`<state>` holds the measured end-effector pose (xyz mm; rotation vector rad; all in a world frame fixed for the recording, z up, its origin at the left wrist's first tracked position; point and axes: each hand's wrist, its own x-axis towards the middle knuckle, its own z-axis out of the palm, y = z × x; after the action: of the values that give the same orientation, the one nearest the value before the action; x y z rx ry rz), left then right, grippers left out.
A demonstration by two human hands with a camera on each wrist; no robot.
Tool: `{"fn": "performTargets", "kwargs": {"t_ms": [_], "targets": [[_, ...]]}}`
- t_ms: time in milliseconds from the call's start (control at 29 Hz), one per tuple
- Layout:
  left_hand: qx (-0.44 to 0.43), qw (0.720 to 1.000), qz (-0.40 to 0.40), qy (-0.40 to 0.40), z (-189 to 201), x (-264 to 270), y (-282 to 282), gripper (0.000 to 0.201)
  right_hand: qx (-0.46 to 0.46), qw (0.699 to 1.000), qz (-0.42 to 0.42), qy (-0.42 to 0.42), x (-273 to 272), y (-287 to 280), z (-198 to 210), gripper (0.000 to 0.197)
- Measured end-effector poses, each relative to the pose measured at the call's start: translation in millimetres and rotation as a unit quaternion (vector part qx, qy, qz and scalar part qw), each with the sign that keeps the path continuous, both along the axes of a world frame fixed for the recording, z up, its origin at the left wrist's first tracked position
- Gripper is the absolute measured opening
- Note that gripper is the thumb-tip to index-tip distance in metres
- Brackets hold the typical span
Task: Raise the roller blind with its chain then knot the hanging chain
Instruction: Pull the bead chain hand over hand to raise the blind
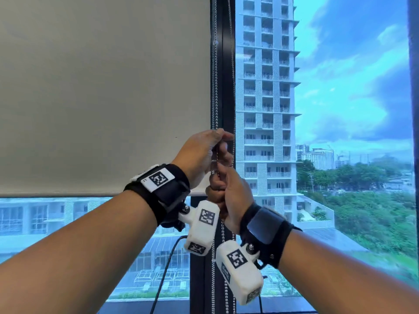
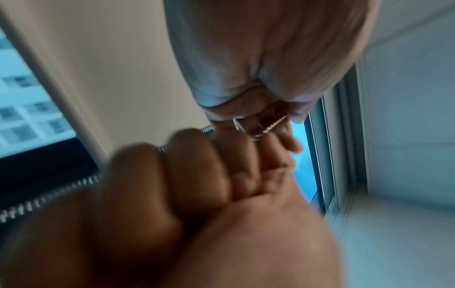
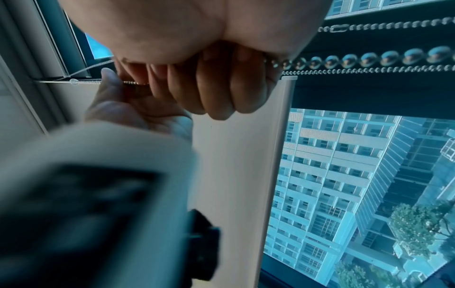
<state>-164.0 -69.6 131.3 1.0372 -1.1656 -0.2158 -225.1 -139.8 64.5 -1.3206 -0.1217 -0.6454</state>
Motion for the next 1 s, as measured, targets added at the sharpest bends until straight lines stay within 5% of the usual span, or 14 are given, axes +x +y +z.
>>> {"fn": "performTargets", "kwargs": {"t_ms": [207,414,552,759,863,932,1001], "targets": [[-0.051,0.997,0.032,0.041,-11,-13,-12,0.041,-0.186,0.978,-0.03,0.093,-13,-16,3,0.038],[-0.063,0.994,0.092,0.008,-17,-8,-18,0.045,-0.305,0.936,-0.102,0.146,-23,-44,62,0.025],[-0.06,0.995,0.079,0.032,-30,-11,-18,0.043,-0.221,0.967,-0.112,0.065,-19,-33,99,0.02],[-0.08,0.987,0.137,-0.02,-50,-4,-23,0.024,-0.057,0.998,-0.027,-0.01,0,-3,113,0.048],[0.025,0.986,0.15,-0.072,-55,8,-24,0.026,-0.066,0.994,-0.09,0.002,6,4,103,0.055],[0.02,0.968,0.196,-0.157,-68,7,-19,0.029,-0.086,0.991,-0.101,0.01,9,10,97,0.06],[0.021,0.988,0.137,-0.075,-69,7,-7,0.036,-0.097,0.99,-0.102,-0.004,10,15,93,0.06]]}}
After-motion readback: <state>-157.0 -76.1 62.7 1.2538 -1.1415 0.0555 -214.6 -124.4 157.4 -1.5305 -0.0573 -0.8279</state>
